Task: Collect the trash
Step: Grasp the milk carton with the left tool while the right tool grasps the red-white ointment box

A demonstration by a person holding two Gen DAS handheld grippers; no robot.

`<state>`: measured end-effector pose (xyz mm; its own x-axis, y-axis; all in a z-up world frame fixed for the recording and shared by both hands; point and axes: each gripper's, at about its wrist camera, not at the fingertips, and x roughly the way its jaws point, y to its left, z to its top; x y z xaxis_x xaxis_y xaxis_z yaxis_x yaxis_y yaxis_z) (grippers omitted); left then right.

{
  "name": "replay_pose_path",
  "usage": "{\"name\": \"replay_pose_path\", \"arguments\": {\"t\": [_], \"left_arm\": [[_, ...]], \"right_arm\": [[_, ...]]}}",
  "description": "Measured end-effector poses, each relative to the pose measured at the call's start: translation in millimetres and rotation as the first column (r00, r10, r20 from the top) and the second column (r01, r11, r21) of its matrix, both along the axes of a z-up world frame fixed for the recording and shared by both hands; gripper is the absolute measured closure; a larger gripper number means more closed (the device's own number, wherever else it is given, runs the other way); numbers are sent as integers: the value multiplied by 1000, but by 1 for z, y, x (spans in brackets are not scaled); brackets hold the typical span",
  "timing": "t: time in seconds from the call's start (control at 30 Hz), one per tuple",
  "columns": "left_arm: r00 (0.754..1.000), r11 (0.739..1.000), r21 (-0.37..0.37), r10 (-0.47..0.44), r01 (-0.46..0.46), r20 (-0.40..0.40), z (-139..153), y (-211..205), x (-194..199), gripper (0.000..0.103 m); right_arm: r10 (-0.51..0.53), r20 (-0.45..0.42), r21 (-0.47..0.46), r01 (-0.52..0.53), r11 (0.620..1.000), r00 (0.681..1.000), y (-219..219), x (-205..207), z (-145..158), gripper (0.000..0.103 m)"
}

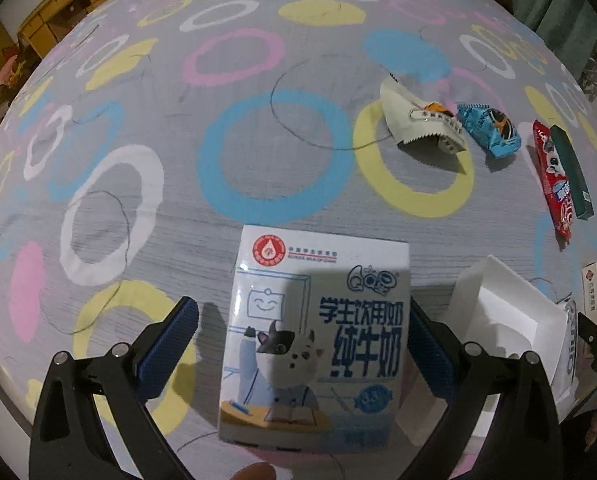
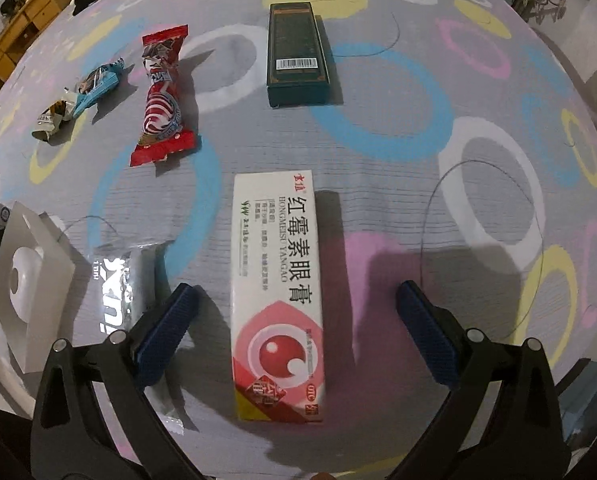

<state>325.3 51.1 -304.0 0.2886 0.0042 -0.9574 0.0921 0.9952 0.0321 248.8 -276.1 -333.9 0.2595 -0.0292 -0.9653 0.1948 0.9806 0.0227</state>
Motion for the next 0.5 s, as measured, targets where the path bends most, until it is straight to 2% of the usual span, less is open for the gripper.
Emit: {"name": "replay_pose_path", "arguments": {"t": [0.07, 0.27, 0.3, 0.37, 0.43, 0.47, 0.5], "left_arm": [[1000, 1000, 7, -17, 18, -20, -7, -3, 1, 7], [1000, 1000, -25, -1, 1, -17, -11, 3, 4, 7], [1000, 1000, -26, -1, 1, -15, -11, 4, 3, 8], [1000, 1000, -27, 11, -12, -7, -11, 5, 3, 19], [1000, 999, -33, 20, -20, 10, -6, 8, -1, 40], [1000, 999, -43, 25, -25, 11, -5, 11, -1, 40], [1000, 998, -56, 25, -24, 12, -4, 13, -2, 40]], "right_arm": [[0, -5, 4, 0, 1000, 1000, -1, 2, -2, 5], [-5, -20, -13, 5, 1000, 1000, 1, 10, -6, 5], [-5, -13, -17, 4, 1000, 1000, 1, 11, -6, 5], [-1, -2, -23, 1, 1000, 1000, 2, 11, -7, 6], [5, 9, -34, -4, 999, 1000, 7, 12, -7, 16], [8, 14, -37, -7, 999, 1000, 11, 10, -4, 21], [10, 22, -39, -9, 999, 1000, 8, 5, -2, 38]]}}
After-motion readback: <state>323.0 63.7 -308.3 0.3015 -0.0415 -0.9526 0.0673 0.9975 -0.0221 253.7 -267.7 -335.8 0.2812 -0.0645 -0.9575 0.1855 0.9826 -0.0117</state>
